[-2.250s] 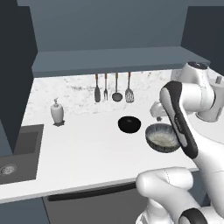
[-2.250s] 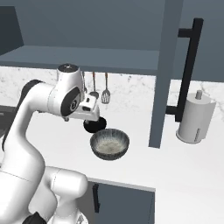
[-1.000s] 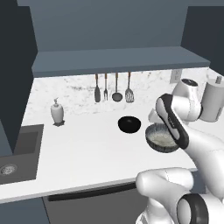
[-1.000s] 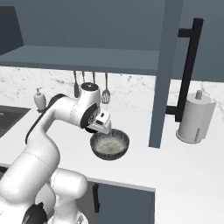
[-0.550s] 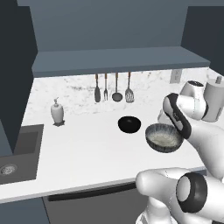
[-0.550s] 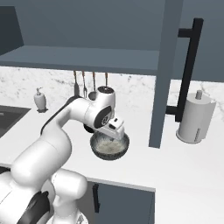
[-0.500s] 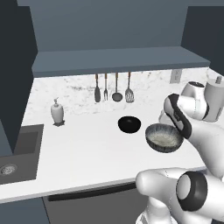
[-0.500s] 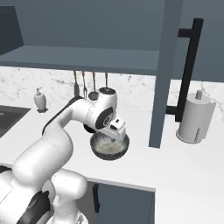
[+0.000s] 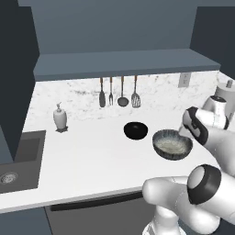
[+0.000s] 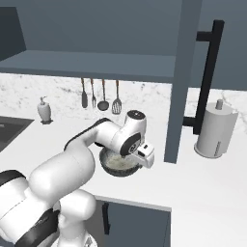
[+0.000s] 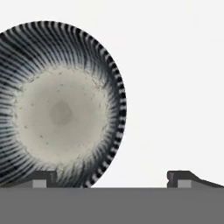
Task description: Pick up the bowls on the counter and stack them on top of one another in the open cabinet. Place the smaller bowl on top of the larger bowl.
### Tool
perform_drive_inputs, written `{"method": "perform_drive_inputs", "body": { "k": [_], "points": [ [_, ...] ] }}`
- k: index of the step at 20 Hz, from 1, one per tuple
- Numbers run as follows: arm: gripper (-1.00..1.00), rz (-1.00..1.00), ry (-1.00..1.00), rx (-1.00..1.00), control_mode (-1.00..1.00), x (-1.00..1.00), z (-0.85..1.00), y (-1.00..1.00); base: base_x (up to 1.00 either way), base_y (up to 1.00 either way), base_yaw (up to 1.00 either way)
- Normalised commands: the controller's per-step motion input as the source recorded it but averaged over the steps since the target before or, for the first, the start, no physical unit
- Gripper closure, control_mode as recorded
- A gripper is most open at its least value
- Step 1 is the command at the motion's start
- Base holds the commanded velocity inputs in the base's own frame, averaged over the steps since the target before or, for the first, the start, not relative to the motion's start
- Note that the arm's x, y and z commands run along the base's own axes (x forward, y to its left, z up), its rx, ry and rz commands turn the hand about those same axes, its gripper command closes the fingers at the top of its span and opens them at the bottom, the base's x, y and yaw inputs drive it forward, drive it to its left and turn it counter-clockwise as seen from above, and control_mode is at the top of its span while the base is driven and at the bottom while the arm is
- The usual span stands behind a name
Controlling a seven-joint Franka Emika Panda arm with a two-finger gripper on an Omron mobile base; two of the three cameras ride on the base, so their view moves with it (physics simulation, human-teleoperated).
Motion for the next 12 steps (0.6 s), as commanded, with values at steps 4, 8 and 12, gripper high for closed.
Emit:
{"method": "perform_drive_inputs", "body": {
  "k": [4,8,12],
  "points": [
    [-1.00,-0.11,-0.02,0.00,-1.00,0.16,-0.04,-0.17,0.00,0.00,0.00],
    [-1.00,-0.03,0.00,0.01,-1.00,0.36,-0.06,0.00,0.00,0.00,0.00],
    [-1.00,0.00,0.00,0.00,-1.00,0.42,-0.28,0.00,0.00,0.00,0.00]
  ]
}}
